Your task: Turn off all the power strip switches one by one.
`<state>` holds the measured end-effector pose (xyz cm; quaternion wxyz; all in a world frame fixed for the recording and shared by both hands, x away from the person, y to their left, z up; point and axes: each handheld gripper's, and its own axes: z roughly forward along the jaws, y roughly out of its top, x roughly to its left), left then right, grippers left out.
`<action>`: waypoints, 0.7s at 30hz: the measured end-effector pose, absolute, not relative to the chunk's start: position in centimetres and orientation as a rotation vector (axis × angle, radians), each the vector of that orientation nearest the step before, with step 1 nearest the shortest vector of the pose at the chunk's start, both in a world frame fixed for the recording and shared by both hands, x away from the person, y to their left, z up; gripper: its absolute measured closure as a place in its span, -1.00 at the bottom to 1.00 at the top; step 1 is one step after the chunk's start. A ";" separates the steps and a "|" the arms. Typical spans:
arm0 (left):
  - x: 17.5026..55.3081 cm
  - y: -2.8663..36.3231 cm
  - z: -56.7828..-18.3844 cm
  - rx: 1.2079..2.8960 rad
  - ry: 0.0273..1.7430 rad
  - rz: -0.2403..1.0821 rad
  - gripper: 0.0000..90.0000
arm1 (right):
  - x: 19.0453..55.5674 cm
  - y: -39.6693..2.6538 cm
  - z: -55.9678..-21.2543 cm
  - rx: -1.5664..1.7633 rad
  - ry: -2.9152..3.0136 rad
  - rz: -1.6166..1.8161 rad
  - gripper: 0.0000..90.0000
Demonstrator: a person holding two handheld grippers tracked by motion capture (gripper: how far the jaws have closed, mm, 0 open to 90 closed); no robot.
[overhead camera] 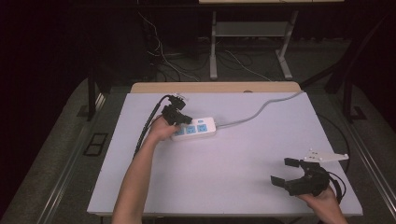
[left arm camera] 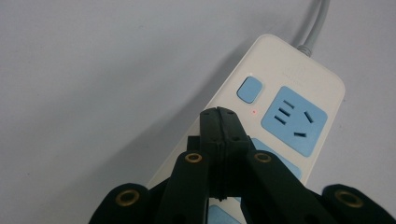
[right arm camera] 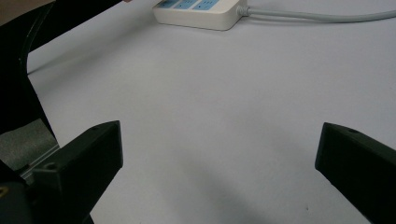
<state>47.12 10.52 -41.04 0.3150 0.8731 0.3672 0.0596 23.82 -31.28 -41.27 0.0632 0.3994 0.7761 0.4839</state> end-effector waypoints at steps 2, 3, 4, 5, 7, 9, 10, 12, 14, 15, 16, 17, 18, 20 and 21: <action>47.1 10.5 -41.0 2.312 0.961 0.160 0.99 | 23.8 -31.3 -41.3 1.207 2.344 1.463 -0.99; 47.0 10.5 -40.9 2.320 0.957 0.162 0.99 | 23.8 -31.3 -41.3 1.208 2.344 1.462 -0.99; 47.0 10.6 -40.9 2.326 0.955 0.165 0.99 | 23.8 -31.3 -41.3 1.209 2.344 1.463 -0.99; 47.0 10.7 -40.7 2.313 0.949 0.168 0.99 | 23.8 -31.3 -41.3 1.207 2.344 1.464 -0.99; 46.9 10.8 -40.5 2.336 0.950 0.194 0.99 | 23.8 -31.3 -41.2 1.206 2.343 1.465 -0.99; 46.8 10.8 -40.5 2.363 0.940 0.196 0.99 | 23.8 -31.3 -41.3 1.209 2.342 1.465 -0.99; 46.8 10.8 -40.4 2.361 0.936 0.195 0.99 | 23.8 -31.3 -41.3 1.209 2.341 1.465 -0.99; 46.7 10.9 -40.1 2.348 0.926 0.195 0.99 | 23.8 -31.3 -41.3 1.213 2.338 1.467 -0.99; 46.7 10.9 -39.7 2.348 0.917 0.203 0.99 | 23.9 -31.4 -41.3 1.214 2.337 1.468 -0.99; 46.7 10.8 -39.5 2.349 0.910 0.203 0.99 | 23.9 -31.4 -41.3 1.212 2.338 1.467 -0.99; 46.6 10.8 -39.4 2.346 0.906 0.205 0.99 | 23.8 -31.3 -41.3 1.214 2.337 1.466 -0.99; 46.6 10.7 -39.1 2.346 0.898 0.203 0.98 | 23.8 -31.3 -41.3 1.215 2.338 1.466 -0.99; 46.6 10.6 -38.9 2.344 0.892 0.206 0.99 | 23.8 -31.3 -41.2 1.213 2.338 1.466 -0.99; 46.5 10.5 -38.6 2.332 0.887 0.205 0.99 | 23.8 -31.3 -41.2 1.210 2.339 1.466 -0.99; 46.5 10.4 -38.4 2.328 0.884 0.211 0.99 | 23.8 -31.3 -41.2 1.211 2.339 1.466 -0.99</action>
